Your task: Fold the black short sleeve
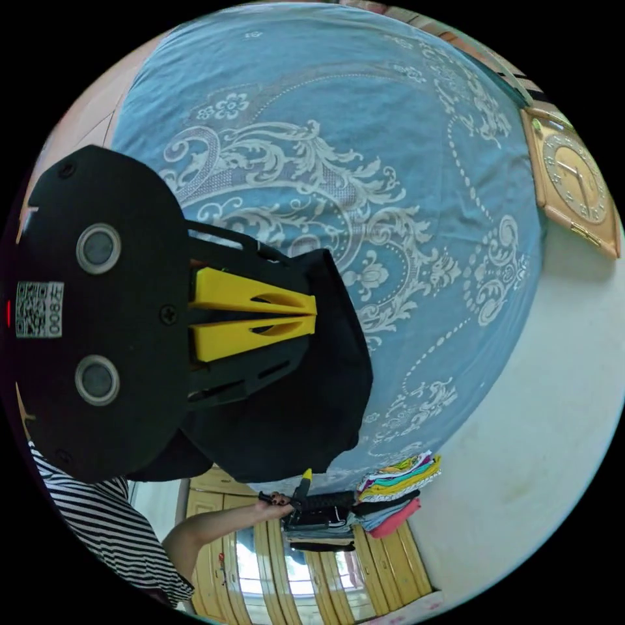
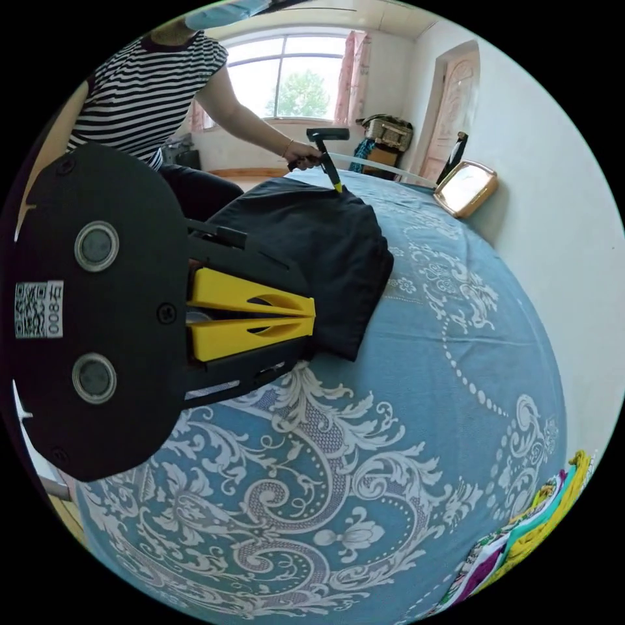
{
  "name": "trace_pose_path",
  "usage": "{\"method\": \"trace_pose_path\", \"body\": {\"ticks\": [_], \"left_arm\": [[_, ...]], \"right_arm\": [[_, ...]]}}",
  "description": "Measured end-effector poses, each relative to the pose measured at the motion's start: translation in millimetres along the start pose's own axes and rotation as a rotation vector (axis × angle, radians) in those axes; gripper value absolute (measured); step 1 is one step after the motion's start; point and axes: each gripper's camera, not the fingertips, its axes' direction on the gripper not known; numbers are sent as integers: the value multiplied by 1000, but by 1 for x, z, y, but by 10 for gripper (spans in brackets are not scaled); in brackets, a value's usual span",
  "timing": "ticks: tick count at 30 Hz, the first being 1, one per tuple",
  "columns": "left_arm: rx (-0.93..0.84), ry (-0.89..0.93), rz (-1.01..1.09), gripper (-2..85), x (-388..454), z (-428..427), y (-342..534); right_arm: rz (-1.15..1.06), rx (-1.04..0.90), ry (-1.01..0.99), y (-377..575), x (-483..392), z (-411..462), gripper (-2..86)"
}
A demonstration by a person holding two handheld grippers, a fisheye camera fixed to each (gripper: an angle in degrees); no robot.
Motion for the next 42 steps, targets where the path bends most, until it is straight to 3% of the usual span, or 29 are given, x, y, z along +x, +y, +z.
{"method": "trace_pose_path", "body": {"ticks": [4,9,12,18,20,22,26,31,38,42], "left_arm": [[-44,-46,-24,2,4,26,13],[123,81,-24,1,26,38,36],[-18,-3,-53,1,36,71,52],[64,37,-68,1,61,83,92],[7,63,-13,1,80,99,99],[-103,-55,22,1,97,121,108],[-49,-29,-25,2,111,135,131],[-22,-48,159,8,182,151,155],[-42,219,446,70,300,214,193],[-110,254,643,100,375,263,210]], "right_arm": [[-60,29,-2,-1,-20,5,0],[-54,-38,79,-16,-22,26,0],[-23,-12,60,-16,-16,24,0],[21,13,8,-15,-4,26,0],[21,17,17,-15,-4,26,0],[25,15,8,-16,-1,26,1],[22,39,6,-14,2,17,4],[-7,97,-57,22,8,-16,25],[236,111,-255,131,53,-27,80],[308,75,-325,149,68,-12,92]]}}
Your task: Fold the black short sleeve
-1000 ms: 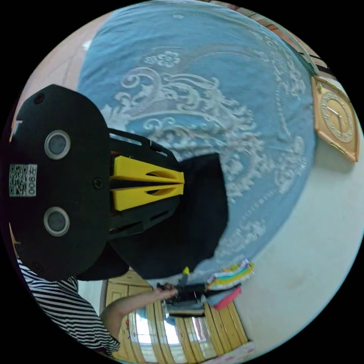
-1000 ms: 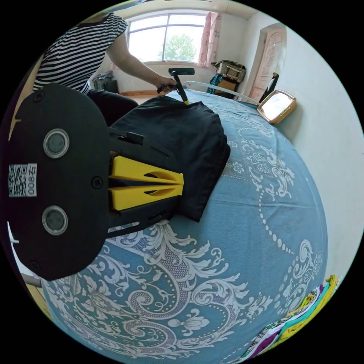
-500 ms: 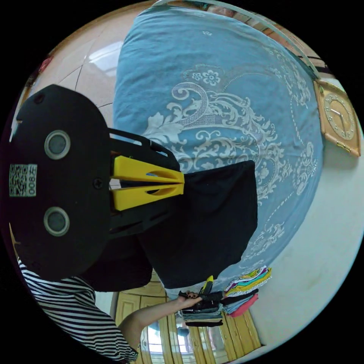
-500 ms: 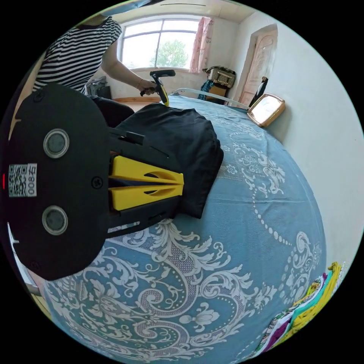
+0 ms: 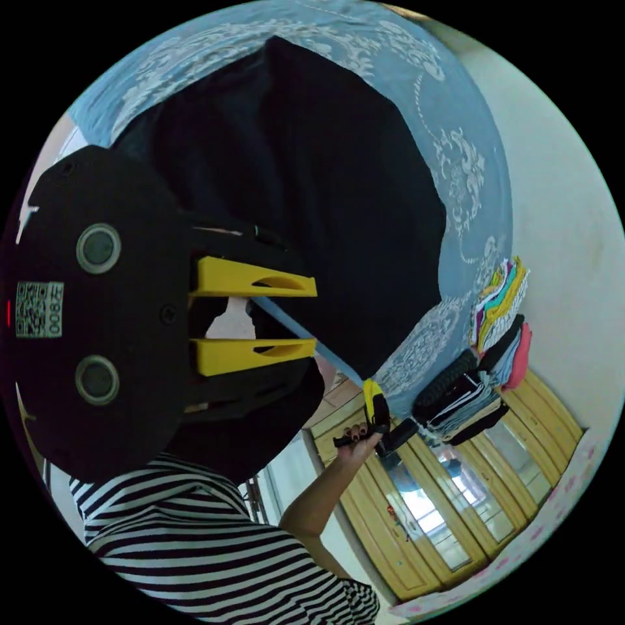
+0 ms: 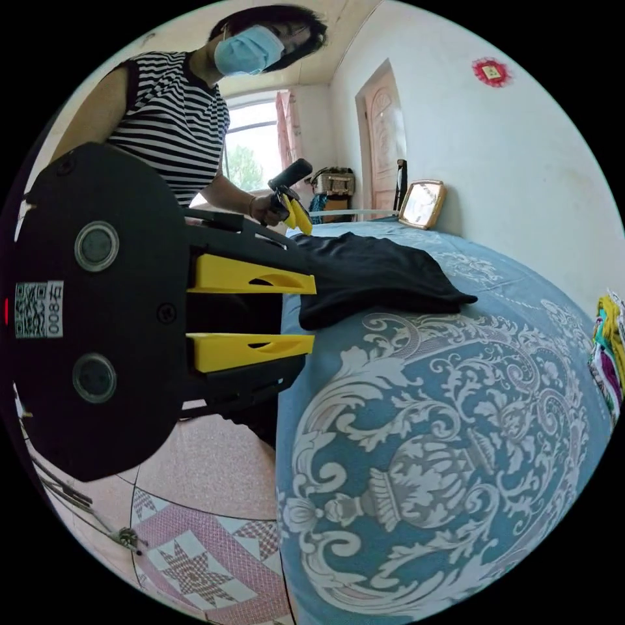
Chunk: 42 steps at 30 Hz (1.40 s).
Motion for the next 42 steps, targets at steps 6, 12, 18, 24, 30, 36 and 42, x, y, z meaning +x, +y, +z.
{"method": "trace_pose_path", "body": {"ticks": [6,12,18,24,30,36,42], "left_arm": [[-50,-20,219,139,81,81,-40],[-110,-253,452,139,165,157,-64],[-65,-493,395,39,190,185,-65],[49,-330,190,29,174,159,-51],[22,-371,240,28,188,164,-41],[19,-343,227,26,185,157,-29],[29,-339,229,26,176,133,-13]], "right_arm": [[-6,-54,-128,-14,12,20,51],[-86,-29,-190,-24,-8,22,28],[-217,-49,-133,-43,-40,27,52],[-126,75,-229,-86,-15,26,100],[-38,57,-196,-158,-19,67,119],[10,23,-107,-194,-34,108,93],[3,46,-96,-201,-55,139,31]]}}
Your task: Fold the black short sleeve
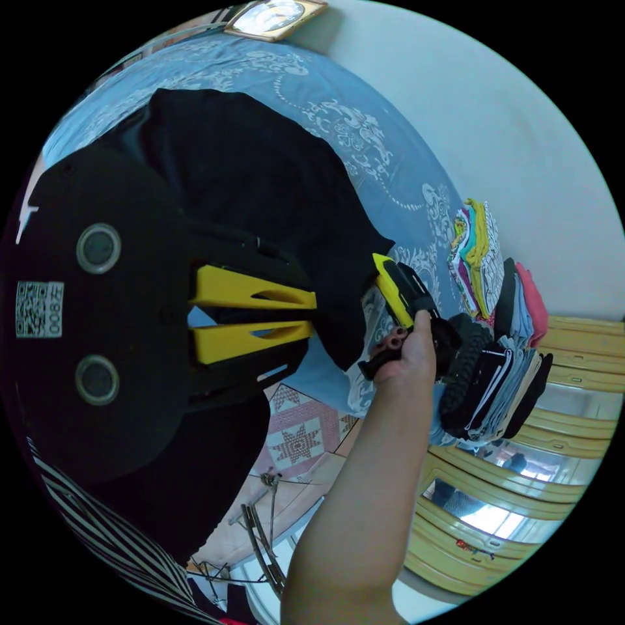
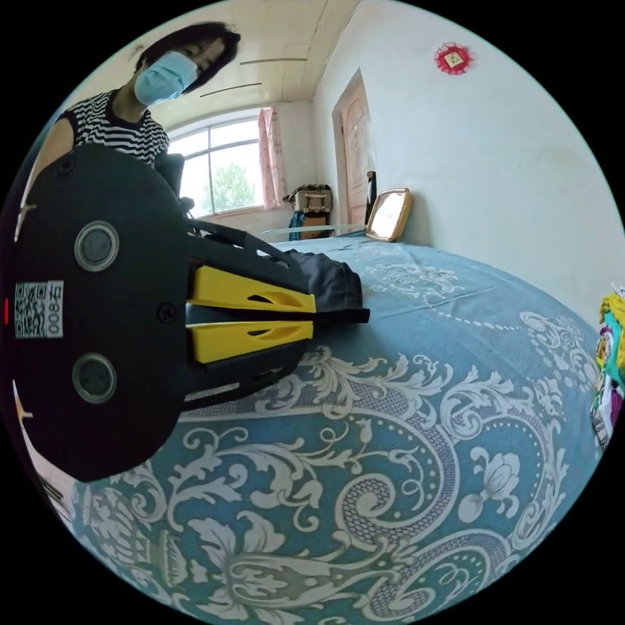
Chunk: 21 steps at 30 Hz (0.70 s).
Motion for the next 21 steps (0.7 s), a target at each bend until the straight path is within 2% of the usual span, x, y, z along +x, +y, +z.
{"method": "trace_pose_path", "body": {"ticks": [9,17,21], "left_arm": [[139,44,-193,27,-71,-98,69],[249,85,-518,27,-176,-202,185],[309,197,-765,25,-238,-234,262]], "right_arm": [[-199,40,-79,13,-97,53,16],[-379,-138,-156,5,-210,206,14],[-408,-234,-130,5,-244,282,14]]}}
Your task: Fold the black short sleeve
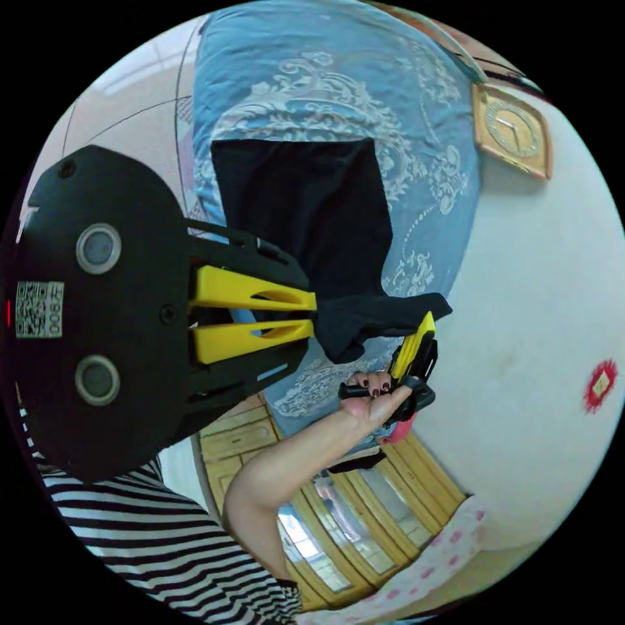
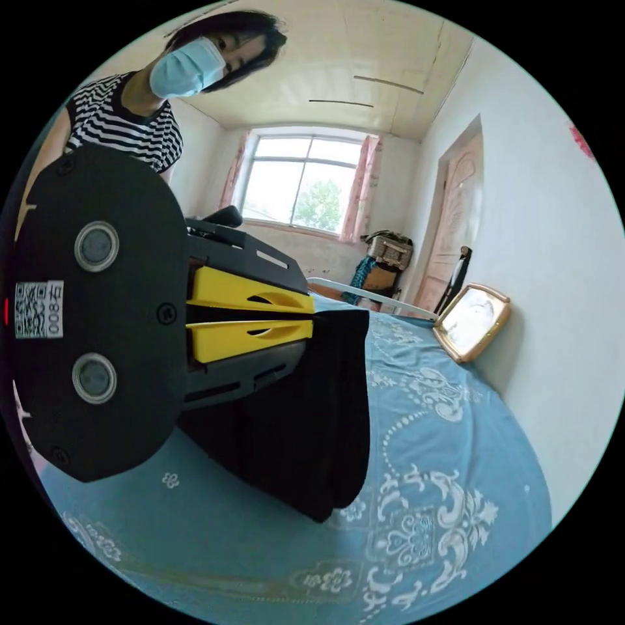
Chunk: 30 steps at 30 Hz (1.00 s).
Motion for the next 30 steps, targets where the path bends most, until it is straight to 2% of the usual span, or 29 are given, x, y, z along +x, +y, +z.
{"method": "trace_pose_path", "body": {"ticks": [5,10,15,25,30], "left_arm": [[86,96,-231,24,-80,-56,11],[96,102,-350,22,-137,-96,17],[123,193,-498,20,-193,-127,23],[145,280,-625,26,-255,-174,20],[189,380,-684,26,-279,-197,21]], "right_arm": [[12,-130,50,-24,-11,101,14],[13,-216,101,-34,-19,177,14],[10,-294,182,-40,-25,243,16],[58,-383,220,-33,-22,350,41],[17,-352,160,-19,-34,366,64]]}}
